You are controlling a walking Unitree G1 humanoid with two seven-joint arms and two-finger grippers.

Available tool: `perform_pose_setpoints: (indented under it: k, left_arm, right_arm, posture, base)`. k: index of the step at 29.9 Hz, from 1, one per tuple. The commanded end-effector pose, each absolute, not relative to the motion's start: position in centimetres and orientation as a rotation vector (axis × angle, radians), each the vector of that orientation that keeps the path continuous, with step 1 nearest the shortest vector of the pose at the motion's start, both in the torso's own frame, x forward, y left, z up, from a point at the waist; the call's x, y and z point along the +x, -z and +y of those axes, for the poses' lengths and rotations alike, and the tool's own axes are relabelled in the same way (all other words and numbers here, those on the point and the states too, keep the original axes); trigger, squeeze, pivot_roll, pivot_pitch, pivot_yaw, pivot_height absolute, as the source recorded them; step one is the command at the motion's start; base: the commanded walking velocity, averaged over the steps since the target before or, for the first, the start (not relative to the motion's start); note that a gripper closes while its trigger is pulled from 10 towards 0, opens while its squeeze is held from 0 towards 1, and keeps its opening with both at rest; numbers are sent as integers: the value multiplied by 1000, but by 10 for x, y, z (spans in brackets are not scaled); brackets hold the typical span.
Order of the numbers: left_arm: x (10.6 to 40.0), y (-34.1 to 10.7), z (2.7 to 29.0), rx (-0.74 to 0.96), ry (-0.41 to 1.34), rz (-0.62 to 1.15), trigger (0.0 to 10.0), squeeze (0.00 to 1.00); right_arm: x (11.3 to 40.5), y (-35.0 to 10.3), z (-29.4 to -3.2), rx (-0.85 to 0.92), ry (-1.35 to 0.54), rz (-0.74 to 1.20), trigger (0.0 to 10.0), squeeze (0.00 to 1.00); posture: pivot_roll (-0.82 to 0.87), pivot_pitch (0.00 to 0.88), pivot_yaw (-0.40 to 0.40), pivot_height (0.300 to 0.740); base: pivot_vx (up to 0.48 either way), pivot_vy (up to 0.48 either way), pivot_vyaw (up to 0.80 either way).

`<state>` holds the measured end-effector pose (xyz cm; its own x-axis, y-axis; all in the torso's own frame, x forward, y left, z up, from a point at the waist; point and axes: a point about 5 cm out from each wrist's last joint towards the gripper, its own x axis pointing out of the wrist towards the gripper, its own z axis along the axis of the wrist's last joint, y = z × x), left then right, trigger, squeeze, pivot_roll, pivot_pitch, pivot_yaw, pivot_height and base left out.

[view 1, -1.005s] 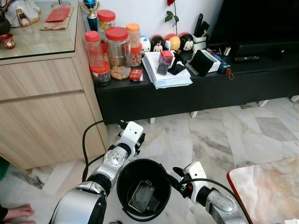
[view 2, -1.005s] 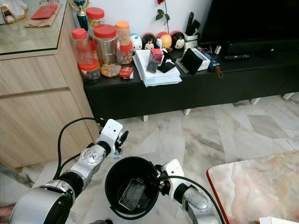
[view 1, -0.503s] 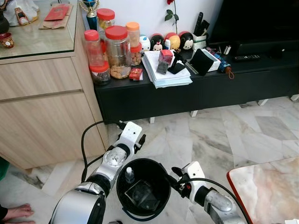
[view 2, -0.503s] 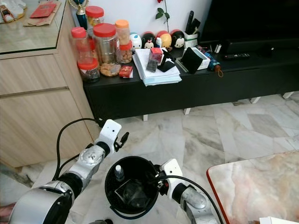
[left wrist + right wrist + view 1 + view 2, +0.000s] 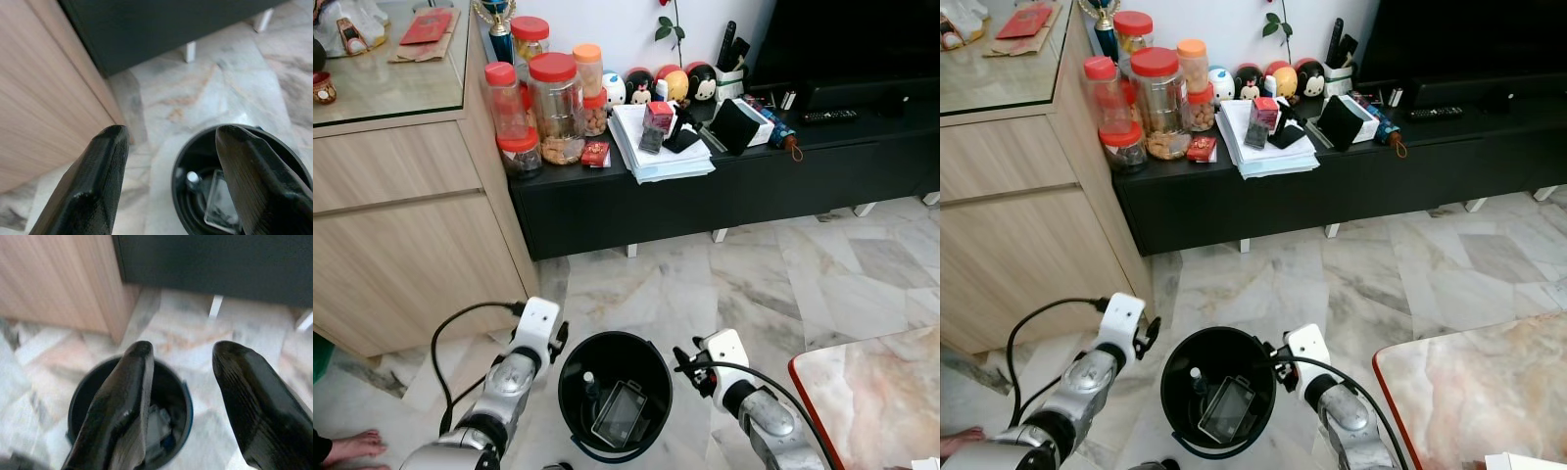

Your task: Picking trash to rubbish bin

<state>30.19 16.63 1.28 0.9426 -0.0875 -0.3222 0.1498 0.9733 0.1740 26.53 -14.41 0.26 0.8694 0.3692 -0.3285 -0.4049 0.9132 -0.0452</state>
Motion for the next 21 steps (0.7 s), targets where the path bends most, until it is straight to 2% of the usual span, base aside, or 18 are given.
perform_pose_setpoints:
  k: [1, 14, 21]
  left_arm:
    - [303, -18, 167, 206, 87, 262, 10000, 0]
    - [329, -60, 150, 312, 120, 25, 10000, 0]
    - [343, -84, 149, 251, 53, -60, 10000, 0]
  right_arm:
    - [270, -7, -144, -106, -365, 278, 10000, 0]
    - [294, -39, -111, -104, -338, 80, 10000, 0]
    - [308, -55, -123, -106, -210, -3, 10000, 0]
  posture:
    - [130, 73, 3, 740]
    - [148, 22, 23, 740]
    - [146, 0, 32, 740]
  base:
    - [0, 0, 0]
    - [0, 0, 0]
    - [0, 0, 0]
